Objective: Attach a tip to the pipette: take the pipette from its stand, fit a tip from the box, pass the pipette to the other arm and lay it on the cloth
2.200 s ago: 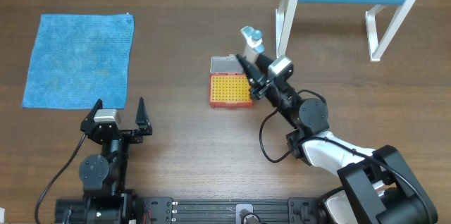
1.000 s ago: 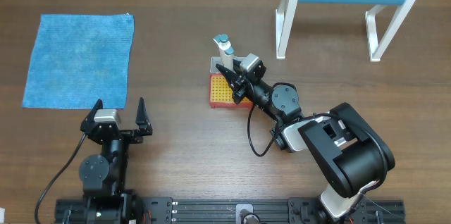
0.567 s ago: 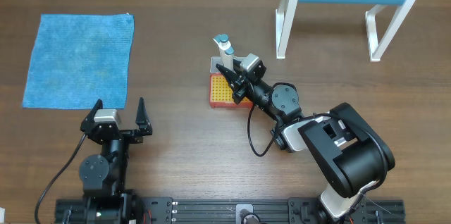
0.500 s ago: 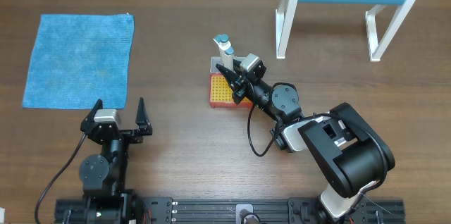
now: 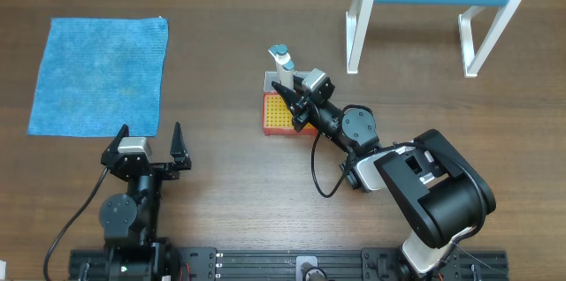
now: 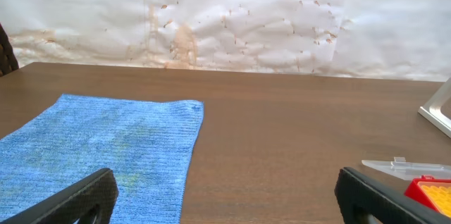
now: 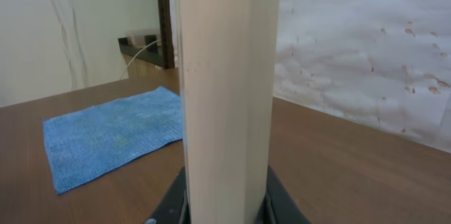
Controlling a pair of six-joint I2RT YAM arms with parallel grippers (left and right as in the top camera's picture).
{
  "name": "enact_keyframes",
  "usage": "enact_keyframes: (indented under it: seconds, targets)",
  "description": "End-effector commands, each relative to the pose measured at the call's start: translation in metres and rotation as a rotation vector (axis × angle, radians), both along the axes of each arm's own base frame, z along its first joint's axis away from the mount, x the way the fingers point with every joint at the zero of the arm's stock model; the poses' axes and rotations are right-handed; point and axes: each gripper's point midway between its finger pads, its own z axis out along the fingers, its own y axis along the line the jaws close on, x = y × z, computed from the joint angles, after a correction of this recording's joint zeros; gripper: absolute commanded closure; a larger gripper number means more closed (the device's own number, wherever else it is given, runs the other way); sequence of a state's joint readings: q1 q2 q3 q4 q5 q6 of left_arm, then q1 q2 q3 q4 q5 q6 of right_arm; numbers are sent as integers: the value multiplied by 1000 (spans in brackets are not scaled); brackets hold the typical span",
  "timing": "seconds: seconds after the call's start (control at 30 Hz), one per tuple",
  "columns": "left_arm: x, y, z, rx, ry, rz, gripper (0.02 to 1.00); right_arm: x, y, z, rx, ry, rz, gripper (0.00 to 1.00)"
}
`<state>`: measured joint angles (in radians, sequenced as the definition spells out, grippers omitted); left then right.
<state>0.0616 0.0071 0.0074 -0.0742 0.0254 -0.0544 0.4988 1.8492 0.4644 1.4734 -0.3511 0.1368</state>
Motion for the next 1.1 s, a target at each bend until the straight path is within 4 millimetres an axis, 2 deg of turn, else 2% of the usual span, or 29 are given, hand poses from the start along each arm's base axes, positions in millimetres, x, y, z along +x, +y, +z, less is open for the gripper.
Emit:
enact_keyframes:
  seconds: [0.03,0.23,0.5,0.6,0.8,1.0,1.1]
  targets:
    - [0,2,-2,-8,4,12,20,-7,1,-15,-32,26,20,921]
    - [0,2,-2,-8,4,12,20,-8,2,-9,-25,14,23,921]
    - [0,2,-2,-8,4,12,23,-13,-1,30,1,-94,18,919]
    - [0,2,-2,-8,4,12,20,-14,-1,37,10,-109,18,923]
    - [0,2,-2,-8,4,12,20,-13,-1,34,4,-99,18,921]
    - [0,2,-2,-8,4,12,23,-10,1,14,-22,-52,19,921]
    - [0,2,-2,-8,4,12,20,-10,1,10,-26,-44,20,921]
